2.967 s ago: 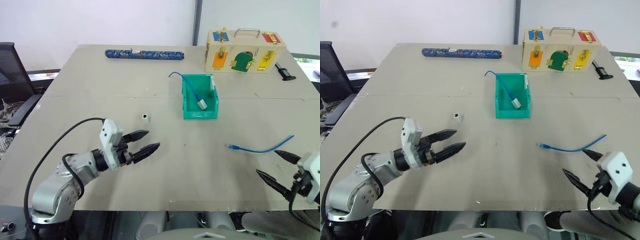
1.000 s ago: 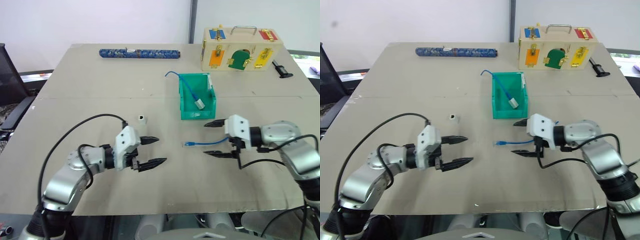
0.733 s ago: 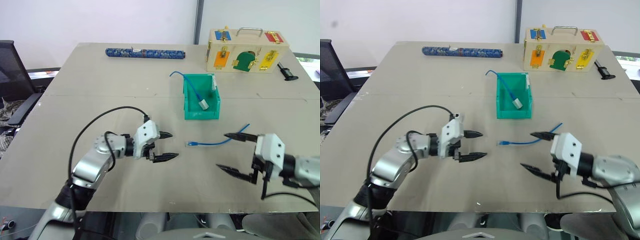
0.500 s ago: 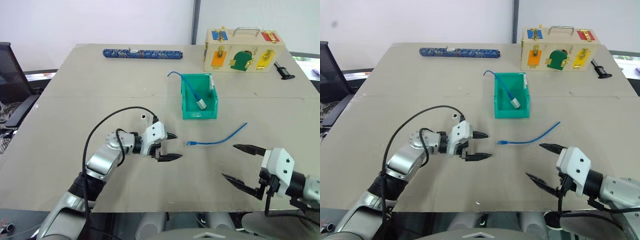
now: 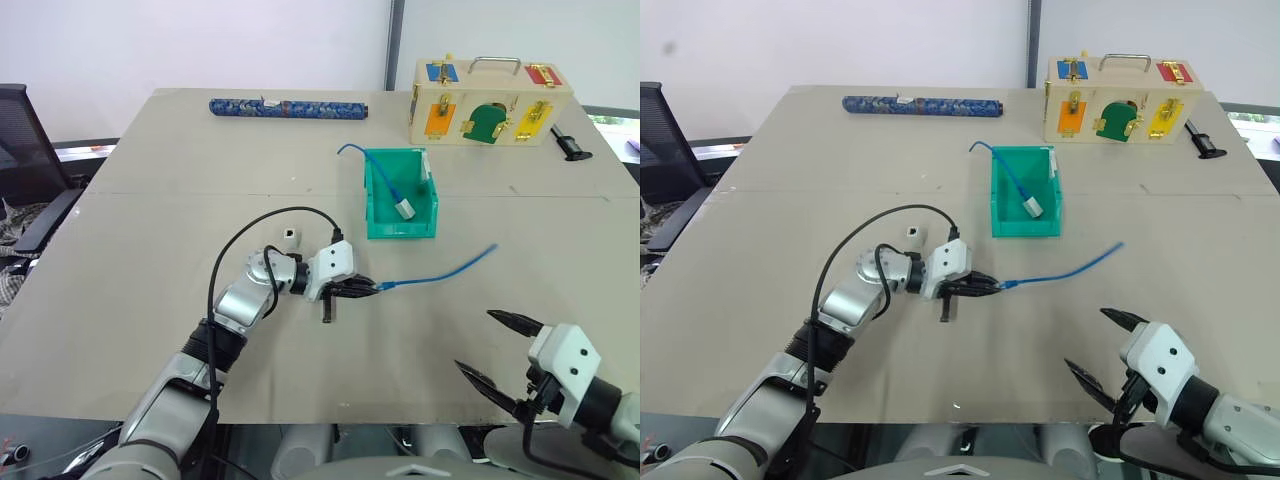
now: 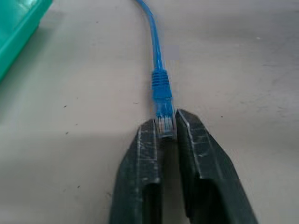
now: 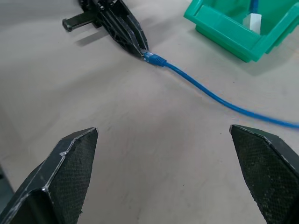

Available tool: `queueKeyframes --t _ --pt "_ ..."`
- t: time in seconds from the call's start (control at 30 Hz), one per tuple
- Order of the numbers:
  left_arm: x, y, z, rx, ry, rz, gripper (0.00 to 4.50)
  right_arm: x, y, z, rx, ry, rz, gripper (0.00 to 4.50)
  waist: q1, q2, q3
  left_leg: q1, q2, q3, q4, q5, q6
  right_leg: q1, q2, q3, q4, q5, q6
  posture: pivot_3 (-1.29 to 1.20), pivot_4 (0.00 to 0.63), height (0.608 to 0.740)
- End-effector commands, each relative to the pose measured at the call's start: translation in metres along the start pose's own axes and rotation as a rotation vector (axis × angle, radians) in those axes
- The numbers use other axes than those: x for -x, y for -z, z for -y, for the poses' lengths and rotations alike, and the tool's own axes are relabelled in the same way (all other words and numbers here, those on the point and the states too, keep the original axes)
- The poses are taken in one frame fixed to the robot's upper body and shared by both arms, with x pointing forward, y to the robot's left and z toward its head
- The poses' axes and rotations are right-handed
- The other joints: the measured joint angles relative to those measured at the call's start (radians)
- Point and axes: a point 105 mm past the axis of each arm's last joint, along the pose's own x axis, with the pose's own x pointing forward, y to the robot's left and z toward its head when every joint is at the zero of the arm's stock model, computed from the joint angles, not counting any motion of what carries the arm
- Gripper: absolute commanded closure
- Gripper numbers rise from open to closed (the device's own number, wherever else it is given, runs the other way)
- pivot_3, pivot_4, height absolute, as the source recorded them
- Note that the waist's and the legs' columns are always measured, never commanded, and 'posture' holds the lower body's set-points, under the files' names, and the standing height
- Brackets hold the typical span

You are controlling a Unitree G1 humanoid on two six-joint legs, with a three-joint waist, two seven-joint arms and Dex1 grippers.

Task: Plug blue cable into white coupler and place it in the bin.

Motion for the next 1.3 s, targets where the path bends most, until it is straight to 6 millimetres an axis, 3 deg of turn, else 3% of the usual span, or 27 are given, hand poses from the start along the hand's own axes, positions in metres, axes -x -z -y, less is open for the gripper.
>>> queueKeyframes --t 0.03,0.23,0.33,0.4,0.47,0.57,0.83,0.87,0.9,0.97,1.3 --pt "0.001 -0.002 0.005 -0.023 0.024 0.027 4.49 -0.01 -0.002 -0.006 -0.207 0.002 0.028 0.0 -0.001 0.0 0.0 0.0 0.0 -0.001 0.0 0.0 0.0 0.0 0.0 0.0 0.0 0.0 0.0 0.0 0.15 0.74" --pt "0.013 -0.057 -0.008 -0.208 -0.15 0.3 4.49 -0.041 -0.015 0.002 -0.565 0.046 0.142 0.0 0.002 0.0 0.0 -0.001 0.001 -0.005 0.001 0.0 0.0 -0.001 -0.001 0.0 0.0 0.001 -0.001 0.0 0.15 0.74" --pt "0.02 -0.071 -0.01 -0.313 -0.219 0.352 4.5 -0.056 -0.033 -0.001 -0.655 -0.007 0.216 0.77 0.002 0.001 0.0 -0.001 0.0 -0.006 0.0 0.0 0.0 -0.001 -0.001 0.0 0.0 0.001 -0.002 0.0 0.15 0.74" --pt "0.024 -0.079 -0.011 -0.359 -0.256 0.377 4.5 -0.067 -0.041 0.004 -0.702 0.0 0.241 1.52 -0.001 0.001 0.0 -0.001 0.0 -0.006 0.0 0.0 0.0 -0.001 -0.001 0.0 0.0 0.001 -0.002 0.0 0.15 0.74" --pt "0.027 -0.085 -0.011 -0.396 -0.282 0.394 4.5 -0.076 -0.054 0.011 -0.756 -0.001 0.294 1.52 -0.001 0.001 0.0 -0.001 0.0 -0.005 0.0 0.0 0.0 -0.001 -0.001 0.001 0.0 0.001 -0.002 0.0 0.15 0.74" --pt "0.03 -0.089 -0.009 -0.439 -0.298 0.4 4.5 -0.086 -0.077 0.022 -0.837 -0.023 0.386 1.52 -0.004 0.001 0.0 -0.001 -0.001 -0.005 0.0 0.0 0.0 -0.001 0.0 0.001 0.0 0.001 -0.002 0.0 0.15 0.74" --pt "0.028 -0.091 -0.011 -0.459 -0.308 0.389 4.5 -0.095 -0.094 0.031 -0.893 -0.072 0.406 1.52 -0.009 0.001 0.0 -0.001 -0.003 -0.006 0.0 0.0 0.0 -0.001 0.0 0.001 0.001 0.001 -0.002 0.0 0.15 0.74" --pt "0.027 -0.091 -0.011 -0.46 -0.308 0.39 4.5 -0.095 -0.096 0.032 -0.894 -0.077 0.406 2.05 -0.012 0.001 0.0 -0.001 -0.003 -0.006 0.0 0.0 0.0 -0.001 0.0 0.001 0.001 0.001 -0.002 0.0 0.15 0.74" --pt "0.027 -0.091 -0.01 -0.461 -0.307 0.39 4.5 -0.096 -0.096 0.032 -0.895 -0.079 0.407 2.19 -0.017 0.001 0.0 -0.001 -0.003 -0.006 0.0 0.0 0.0 -0.001 0.0 0.0 0.001 0.001 -0.002 0.0 0.15 0.74" --pt "0.027 -0.091 -0.01 -0.461 -0.305 0.389 4.5 -0.096 -0.097 0.033 -0.889 -0.083 0.399 3.07 -0.025 0.001 0.0 -0.001 -0.003 -0.006 0.0 0.0 0.0 -0.001 0.0 0.0 0.002 0.001 -0.002 0.0 0.15 0.74" --pt "0.025 -0.089 -0.008 -0.455 -0.287 0.383 4.5 -0.097 -0.099 0.031 -0.879 -0.099 0.389 3.07 -0.027 0.001 0.0 0.0 -0.003 -0.006 0.0 0.0 0.0 -0.001 0.001 0.001 0.004 0.001 -0.002 0.0 0.15 0.74"
